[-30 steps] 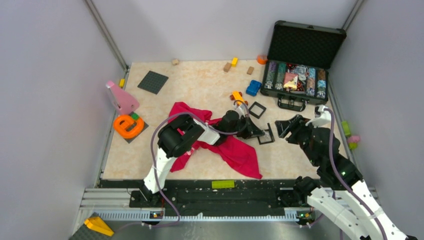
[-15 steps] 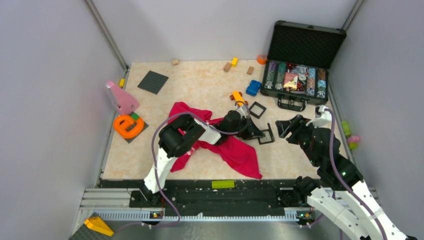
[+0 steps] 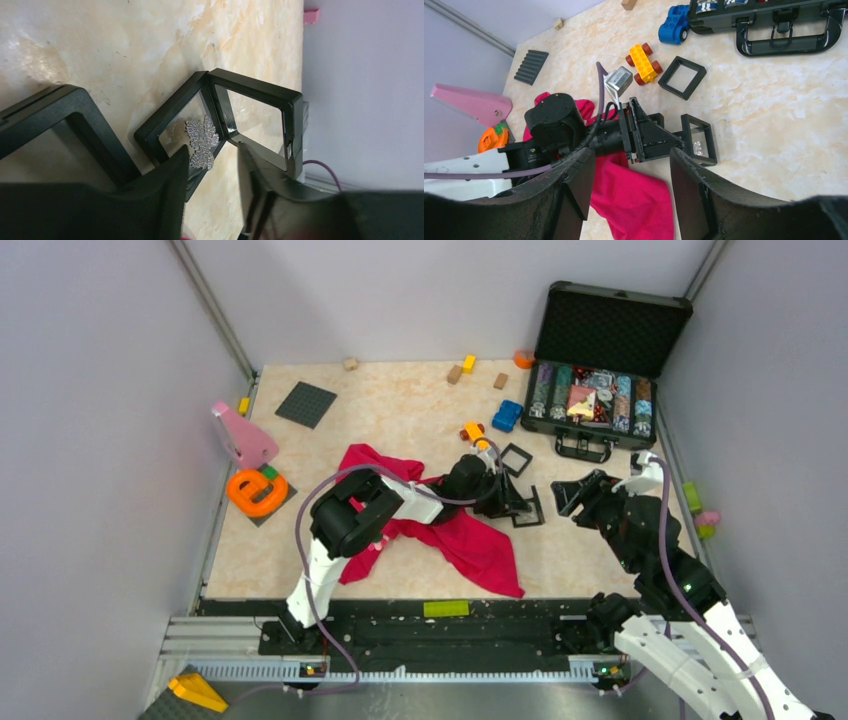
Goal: Remove the brooch from the garment
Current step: Place the brooch in the brooch box, then close the brooch box at the center of the board.
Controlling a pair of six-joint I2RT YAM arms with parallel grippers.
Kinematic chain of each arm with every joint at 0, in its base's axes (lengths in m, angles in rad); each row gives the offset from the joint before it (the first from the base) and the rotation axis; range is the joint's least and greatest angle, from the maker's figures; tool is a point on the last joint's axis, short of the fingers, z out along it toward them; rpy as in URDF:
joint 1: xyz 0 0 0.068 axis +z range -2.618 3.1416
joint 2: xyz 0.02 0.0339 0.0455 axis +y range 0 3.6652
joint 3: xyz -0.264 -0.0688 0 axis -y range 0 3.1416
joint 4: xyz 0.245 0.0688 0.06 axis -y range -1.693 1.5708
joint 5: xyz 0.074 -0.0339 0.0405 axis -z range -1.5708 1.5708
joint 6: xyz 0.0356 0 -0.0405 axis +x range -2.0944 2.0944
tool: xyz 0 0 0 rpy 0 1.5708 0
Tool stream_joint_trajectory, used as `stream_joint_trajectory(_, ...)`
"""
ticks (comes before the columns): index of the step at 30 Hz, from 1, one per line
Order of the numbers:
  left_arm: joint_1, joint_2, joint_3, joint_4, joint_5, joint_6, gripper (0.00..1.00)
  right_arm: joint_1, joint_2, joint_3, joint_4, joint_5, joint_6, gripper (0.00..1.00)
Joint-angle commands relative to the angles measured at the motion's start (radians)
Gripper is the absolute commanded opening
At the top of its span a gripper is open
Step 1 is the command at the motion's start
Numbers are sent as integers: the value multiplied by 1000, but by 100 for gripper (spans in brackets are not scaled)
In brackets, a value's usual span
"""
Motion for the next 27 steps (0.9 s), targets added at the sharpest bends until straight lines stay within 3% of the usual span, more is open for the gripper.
stream_joint_trajectory(1,1,-107,33,-133,-57,80,48,-1,-15,16,2,23,-9,58)
stream_joint_trajectory(3,2,-131,28,-164,-70,86,57,-1,-15,16,1,23,-7,58)
stream_joint_trajectory(5,2,-152,33,-201,-87,103,60,-1,-15,13,2,21,-6,58)
stream_joint_trajectory(8,5,-179,30,-247,-111,124,57,-1,-15,10,6,20,-3,58)
stream_joint_trajectory(12,6,-214,28,-306,-149,168,43,-1,-12,2,2,32,-4,57)
stream_joint_trajectory(21,11,-397,-71,-410,-249,275,41,-1,171,-22,-32,19,0,49)
stream_joint_trajectory(27,50,-558,-189,-441,-274,326,41,-2,350,-80,49,-1,2,46)
